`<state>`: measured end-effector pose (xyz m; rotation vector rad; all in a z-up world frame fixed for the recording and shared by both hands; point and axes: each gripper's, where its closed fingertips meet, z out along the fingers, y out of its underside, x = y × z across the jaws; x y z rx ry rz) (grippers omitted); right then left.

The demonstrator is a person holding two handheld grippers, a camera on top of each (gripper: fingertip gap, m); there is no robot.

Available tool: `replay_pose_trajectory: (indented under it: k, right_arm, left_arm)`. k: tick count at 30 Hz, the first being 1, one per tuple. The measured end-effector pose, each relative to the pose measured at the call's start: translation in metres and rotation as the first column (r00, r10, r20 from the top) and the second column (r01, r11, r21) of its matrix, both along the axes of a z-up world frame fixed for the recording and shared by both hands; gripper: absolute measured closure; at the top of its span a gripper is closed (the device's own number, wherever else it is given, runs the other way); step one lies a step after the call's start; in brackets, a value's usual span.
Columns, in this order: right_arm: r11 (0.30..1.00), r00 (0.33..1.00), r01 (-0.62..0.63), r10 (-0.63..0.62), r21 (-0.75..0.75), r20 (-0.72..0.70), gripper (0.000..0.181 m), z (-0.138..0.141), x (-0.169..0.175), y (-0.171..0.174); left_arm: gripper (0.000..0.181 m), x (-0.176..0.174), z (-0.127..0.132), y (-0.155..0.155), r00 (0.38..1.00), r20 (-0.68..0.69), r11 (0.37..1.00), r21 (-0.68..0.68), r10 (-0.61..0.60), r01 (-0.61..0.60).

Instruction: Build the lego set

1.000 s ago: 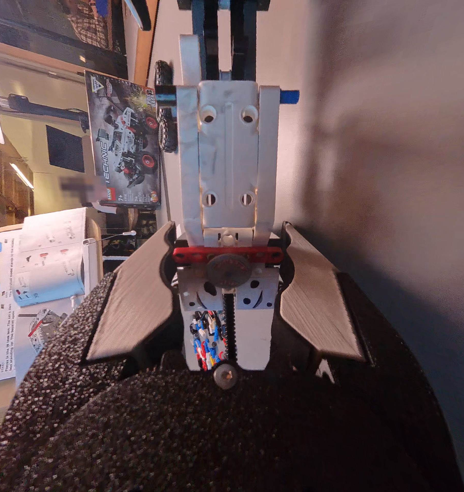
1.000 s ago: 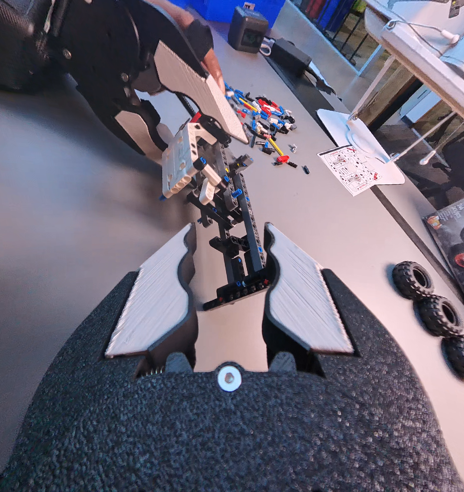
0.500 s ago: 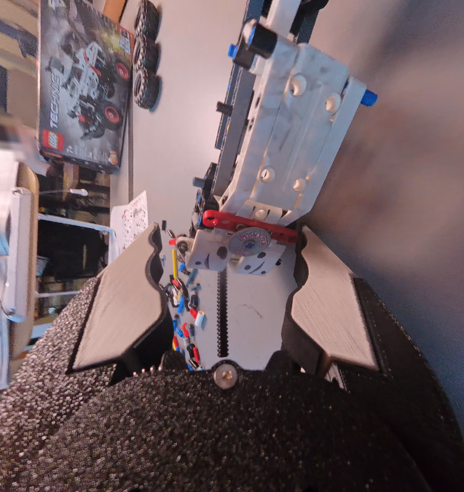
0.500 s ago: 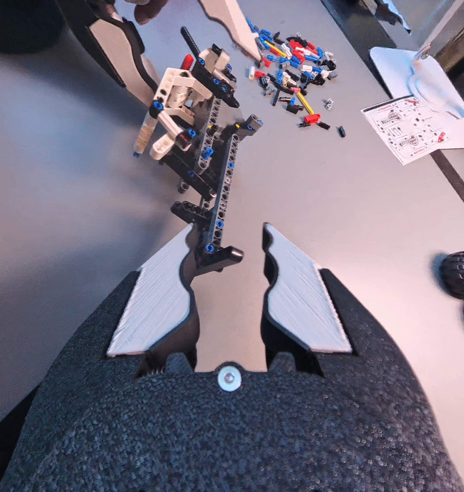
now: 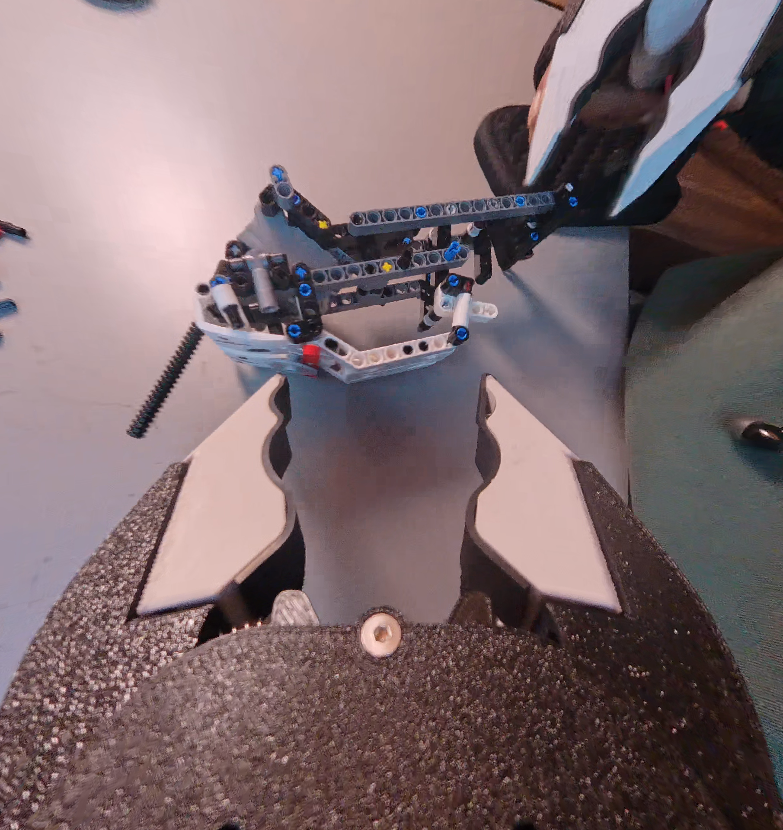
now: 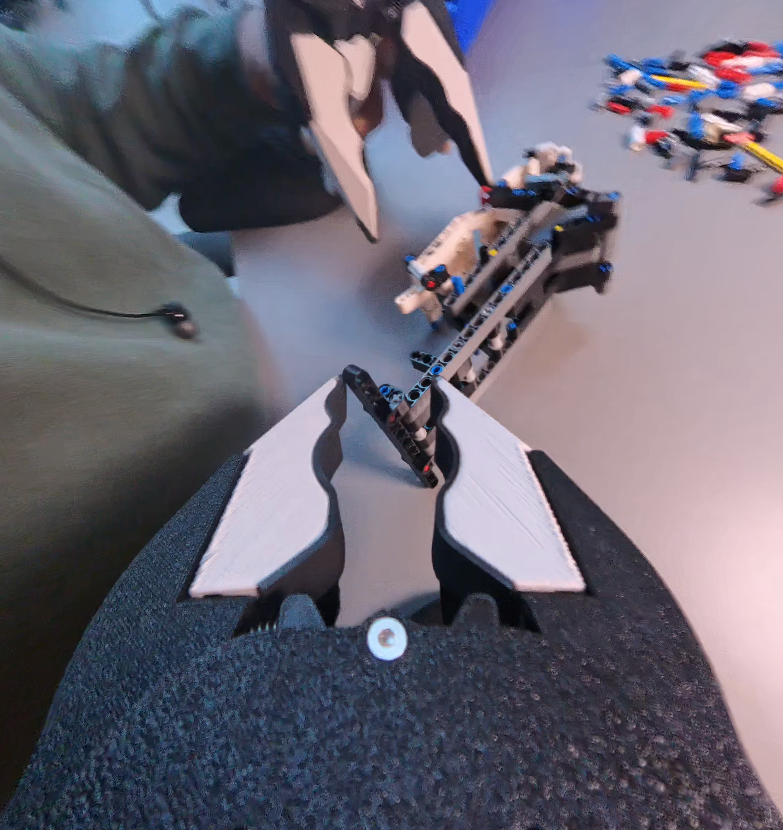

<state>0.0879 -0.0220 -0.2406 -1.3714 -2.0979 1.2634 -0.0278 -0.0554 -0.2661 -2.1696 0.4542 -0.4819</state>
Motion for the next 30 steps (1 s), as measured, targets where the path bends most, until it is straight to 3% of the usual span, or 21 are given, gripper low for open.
replay_pose_trajectory:
  k: [4, 8, 11, 14, 16, 19, 21, 26, 30]
  right_arm:
    - [0.986, 0.983, -0.164, 0.166, 0.039, -0.08, 0.145, 0.013, 0.009, -0.004]
    - [0.977, 0.985, -0.128, 0.146, 0.17, -0.092, 0.147, 0.007, -0.012, 0.025]
    - [0.979, 0.994, -0.066, 0.083, 0.192, -0.078, 0.147, 0.009, -0.038, 0.044]
    - [0.965, 0.991, -0.095, 0.116, 0.245, -0.074, 0.147, 0.018, -0.059, 0.045]
    - [0.924, 0.979, -0.155, 0.19, 0.348, -0.07, 0.147, 0.021, -0.073, 0.046]
    - [0.832, 0.967, -0.219, 0.256, 0.509, -0.001, 0.143, 0.017, -0.099, 0.061]
    - [0.791, 0.946, -0.292, 0.32, 0.537, 0.043, 0.144, 0.014, -0.113, 0.064]
    - [0.601, 0.872, -0.488, 0.375, 0.633, 0.316, 0.161, -0.027, -0.124, 0.078]
    - [0.611, 0.877, -0.481, 0.34, 0.629, 0.34, 0.163, -0.024, -0.126, 0.079]
  left_arm:
    - [0.096, 0.008, -0.008, -0.003, 1.0, -0.027, 1.0, -0.022, 0.016, -0.017]
    - [0.096, 0.006, -0.017, 0.006, 0.996, -0.081, 0.999, -0.043, 0.023, -0.027]
    - [0.111, 0.003, -0.019, 0.017, 0.988, -0.156, 1.0, -0.023, -0.006, 0.002]
    - [0.135, 0.002, -0.014, 0.031, 0.975, -0.197, 0.994, 0.024, -0.101, 0.108]
    - [0.146, 0.001, -0.007, 0.047, 0.975, -0.169, 0.986, 0.059, -0.146, 0.158]
    - [0.142, -0.005, -0.003, 0.071, 0.98, -0.099, 0.983, 0.052, -0.171, 0.177]
    - [0.143, -0.007, -0.002, 0.083, 0.982, -0.065, 0.981, 0.074, -0.177, 0.181]
    - [0.146, -0.027, 0.01, 0.089, 0.995, -0.018, 0.979, 0.178, -0.094, 0.095]
    - [0.137, -0.06, 0.023, 0.084, 0.999, -0.024, 0.965, 0.261, 0.033, -0.025]
